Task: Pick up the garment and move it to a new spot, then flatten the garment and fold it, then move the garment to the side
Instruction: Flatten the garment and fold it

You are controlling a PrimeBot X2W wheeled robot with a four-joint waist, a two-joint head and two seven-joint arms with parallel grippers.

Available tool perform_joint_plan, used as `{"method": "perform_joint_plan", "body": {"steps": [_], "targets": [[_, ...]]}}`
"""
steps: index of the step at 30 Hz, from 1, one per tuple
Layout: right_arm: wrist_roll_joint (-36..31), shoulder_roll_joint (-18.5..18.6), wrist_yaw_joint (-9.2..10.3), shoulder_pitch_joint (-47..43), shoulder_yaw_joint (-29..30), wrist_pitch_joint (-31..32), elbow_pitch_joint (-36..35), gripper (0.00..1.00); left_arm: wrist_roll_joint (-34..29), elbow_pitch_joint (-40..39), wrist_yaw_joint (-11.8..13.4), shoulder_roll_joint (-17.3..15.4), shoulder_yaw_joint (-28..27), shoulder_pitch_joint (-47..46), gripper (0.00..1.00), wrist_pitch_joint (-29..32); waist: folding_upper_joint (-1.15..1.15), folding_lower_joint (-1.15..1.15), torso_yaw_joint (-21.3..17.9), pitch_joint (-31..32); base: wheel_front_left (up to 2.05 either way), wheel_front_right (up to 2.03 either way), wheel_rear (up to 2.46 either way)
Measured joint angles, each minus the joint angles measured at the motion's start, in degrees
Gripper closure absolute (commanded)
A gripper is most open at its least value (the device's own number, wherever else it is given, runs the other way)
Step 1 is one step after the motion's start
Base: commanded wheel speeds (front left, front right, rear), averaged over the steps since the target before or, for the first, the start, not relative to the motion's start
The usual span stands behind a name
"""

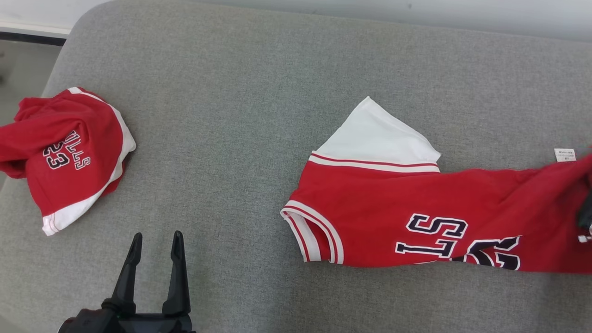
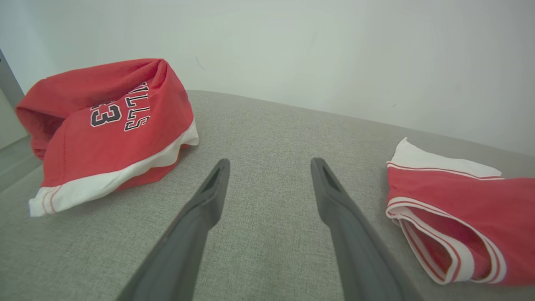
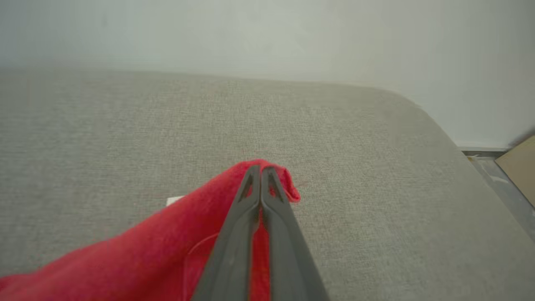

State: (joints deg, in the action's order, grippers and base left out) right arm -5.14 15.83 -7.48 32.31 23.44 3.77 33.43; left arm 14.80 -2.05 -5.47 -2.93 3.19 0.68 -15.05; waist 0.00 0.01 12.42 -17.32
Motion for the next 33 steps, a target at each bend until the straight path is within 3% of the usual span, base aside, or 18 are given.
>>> {"method": "perform_joint_plan", "body": {"steps": [1,2,4,12,18,26,33], "targets": [[-1.18,0.23,0.0,0.31,1.55,0.43,1.32,0.92,0.0,0.0,0.0,0.01,-0.02,0.01,0.0,0.0,0.0,0.0,0.11,-0.09,0.0,0.0,0.0],[-2.57,0.33,0.0,0.53,2.96,0.66,2.31,0.65,0.0,0.0,0.0,0.01,-0.02,0.01,0.0,0.0,0.0,0.0,0.13,-0.11,0.0,0.0,0.0],[-4.08,-0.02,0.0,0.88,5.24,1.29,4.36,0.0,-0.01,0.03,0.0,0.01,-0.14,0.03,0.0,0.0,0.0,0.0,-0.02,0.0,0.0,0.0,0.0],[-8.76,-2.07,0.0,0.85,11.05,2.66,7.23,0.0,-0.47,0.01,0.0,0.01,-0.75,0.12,0.0,0.0,0.0,0.0,-1.61,1.2,0.0,0.0,0.0],[-8.11,-3.89,0.0,-0.52,10.36,-1.13,4.53,0.0,-0.67,0.13,-0.01,0.02,-1.44,0.65,0.0,0.0,0.0,0.0,-2.92,3.2,0.0,0.0,0.0],[-0.05,-7.76,0.0,-8.74,2.45,-7.75,-5.26,0.0,-0.74,0.57,0.44,0.02,-2.58,2.64,0.0,0.0,0.0,-0.01,-4.93,7.36,0.0,0.0,0.0],[6.69,-9.82,0.0,-20.53,-8.87,-10.03,-21.02,0.0,-0.67,1.09,1.02,0.01,-3.94,4.23,0.0,0.0,-0.01,-0.01,-7.81,11.21,0.0,0.0,0.0]]}}
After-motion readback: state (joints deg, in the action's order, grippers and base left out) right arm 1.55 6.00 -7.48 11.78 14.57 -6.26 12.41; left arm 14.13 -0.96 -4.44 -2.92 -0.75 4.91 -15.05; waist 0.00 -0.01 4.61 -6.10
